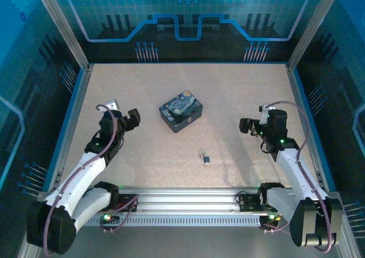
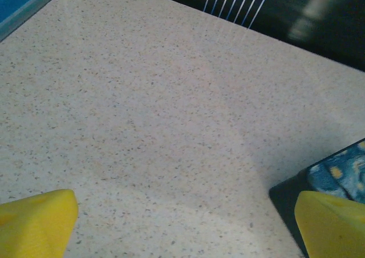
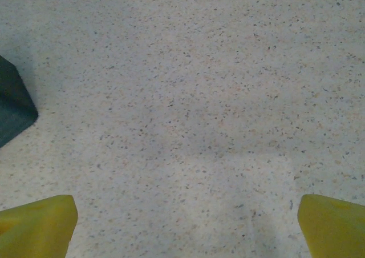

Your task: Unlock the padlock with the key

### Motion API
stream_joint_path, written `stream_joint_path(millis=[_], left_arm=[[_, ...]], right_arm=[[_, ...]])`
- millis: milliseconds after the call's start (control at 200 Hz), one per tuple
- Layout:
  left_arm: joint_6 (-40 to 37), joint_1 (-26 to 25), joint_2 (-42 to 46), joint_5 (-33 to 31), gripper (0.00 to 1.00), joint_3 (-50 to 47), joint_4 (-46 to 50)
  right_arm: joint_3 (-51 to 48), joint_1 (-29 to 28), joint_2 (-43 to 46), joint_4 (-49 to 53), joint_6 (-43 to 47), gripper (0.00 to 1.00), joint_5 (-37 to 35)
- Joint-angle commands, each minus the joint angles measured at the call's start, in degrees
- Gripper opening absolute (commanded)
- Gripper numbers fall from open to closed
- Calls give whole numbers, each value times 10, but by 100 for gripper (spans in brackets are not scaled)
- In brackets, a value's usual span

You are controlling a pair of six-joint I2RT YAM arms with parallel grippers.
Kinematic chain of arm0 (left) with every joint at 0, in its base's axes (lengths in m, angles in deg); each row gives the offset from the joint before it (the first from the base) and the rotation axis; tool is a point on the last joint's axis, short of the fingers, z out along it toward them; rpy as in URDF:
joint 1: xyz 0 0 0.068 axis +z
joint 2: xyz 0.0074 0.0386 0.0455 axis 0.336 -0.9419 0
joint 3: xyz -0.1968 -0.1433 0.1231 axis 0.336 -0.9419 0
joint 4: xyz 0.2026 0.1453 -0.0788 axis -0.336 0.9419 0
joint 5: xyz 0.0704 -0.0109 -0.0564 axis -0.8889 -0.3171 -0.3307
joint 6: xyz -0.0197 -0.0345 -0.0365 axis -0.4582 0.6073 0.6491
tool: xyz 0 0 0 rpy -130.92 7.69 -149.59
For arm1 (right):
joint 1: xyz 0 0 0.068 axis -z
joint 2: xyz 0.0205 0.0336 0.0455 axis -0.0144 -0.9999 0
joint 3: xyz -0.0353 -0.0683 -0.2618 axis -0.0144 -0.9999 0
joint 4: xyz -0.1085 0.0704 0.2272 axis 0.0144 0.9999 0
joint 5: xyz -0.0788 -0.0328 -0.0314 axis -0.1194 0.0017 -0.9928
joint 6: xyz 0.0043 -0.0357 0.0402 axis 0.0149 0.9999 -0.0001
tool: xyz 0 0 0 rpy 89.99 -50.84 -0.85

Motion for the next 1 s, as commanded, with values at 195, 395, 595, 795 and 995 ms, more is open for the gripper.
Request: stream_joint_path(millis=[195,395,595,795,995], left_arm=[[-109,4,-31,-41,99,-58,-149],[-141,5,-109,-32,99,-47,-192],[-158,9,-185,-25,99,-36,-244],[-169,18,-235,5,99,-56,-345],[-204,32,-267,61,99,-61,-390]], right_arm=[[-67,18,-73,-215,48,100,-30],[-90,19,-135,-357,33,100,-32],[-90,18,-194,-470,45,100,-20],[-74,-1,-251,-504,77,100,-13],[-71,-21,-301,-540,100,100,-21]])
